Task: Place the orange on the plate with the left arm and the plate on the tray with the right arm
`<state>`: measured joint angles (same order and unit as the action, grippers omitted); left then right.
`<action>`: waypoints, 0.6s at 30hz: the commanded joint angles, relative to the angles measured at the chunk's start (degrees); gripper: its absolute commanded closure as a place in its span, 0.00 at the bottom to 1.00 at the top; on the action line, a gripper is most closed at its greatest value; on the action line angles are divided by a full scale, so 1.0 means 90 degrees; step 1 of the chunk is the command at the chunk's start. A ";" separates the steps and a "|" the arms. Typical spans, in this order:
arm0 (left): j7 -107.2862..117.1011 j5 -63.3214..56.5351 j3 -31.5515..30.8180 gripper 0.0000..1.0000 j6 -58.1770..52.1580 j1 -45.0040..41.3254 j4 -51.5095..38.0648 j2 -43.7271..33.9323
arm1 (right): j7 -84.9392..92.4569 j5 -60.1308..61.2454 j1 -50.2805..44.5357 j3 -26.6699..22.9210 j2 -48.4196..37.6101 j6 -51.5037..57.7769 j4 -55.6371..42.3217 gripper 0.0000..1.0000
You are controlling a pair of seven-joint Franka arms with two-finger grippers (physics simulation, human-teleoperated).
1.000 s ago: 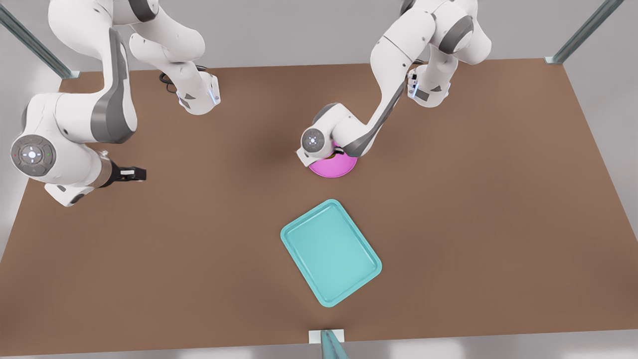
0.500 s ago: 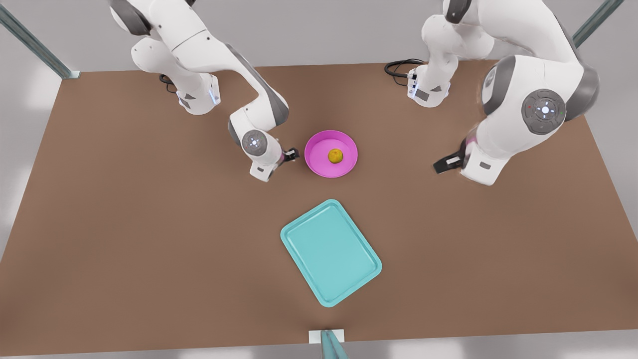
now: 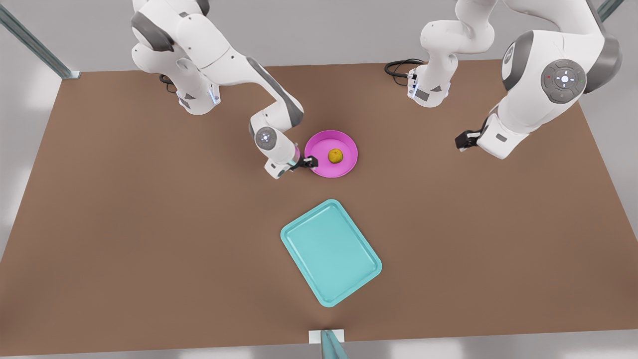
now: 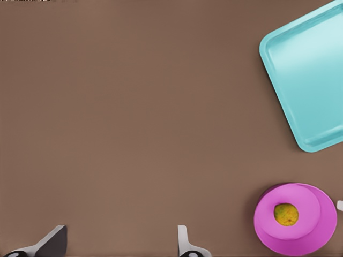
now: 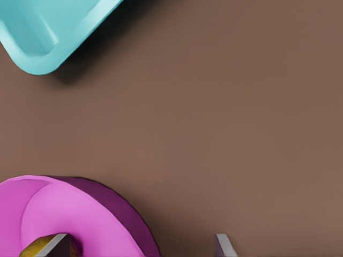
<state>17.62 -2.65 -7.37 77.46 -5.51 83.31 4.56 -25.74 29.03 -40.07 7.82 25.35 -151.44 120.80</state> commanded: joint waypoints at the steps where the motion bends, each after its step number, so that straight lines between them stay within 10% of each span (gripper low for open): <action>1: -0.1167 0.0001 -0.0001 0.00 -0.0033 0.0085 -0.0029 -0.0008 | -0.0841 0.0027 -0.0010 0.0001 0.0054 -0.0302 -0.0005 0.00; 14: -0.1157 0.0099 0.0097 0.00 -0.0609 0.0085 -0.0390 -0.0008 | -0.0841 0.0027 -0.0147 0.0206 0.0474 -0.0292 -0.0131 0.00; 18: -0.1147 0.0099 0.0087 0.00 -0.0619 0.0085 -0.0390 -0.0008 | -0.0812 0.0027 -0.0147 0.0206 0.0581 -0.0292 -0.0131 0.20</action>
<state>11.05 -1.78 -6.53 72.78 -4.64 79.83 4.54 -30.68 29.21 -41.39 9.70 30.49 -153.95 119.61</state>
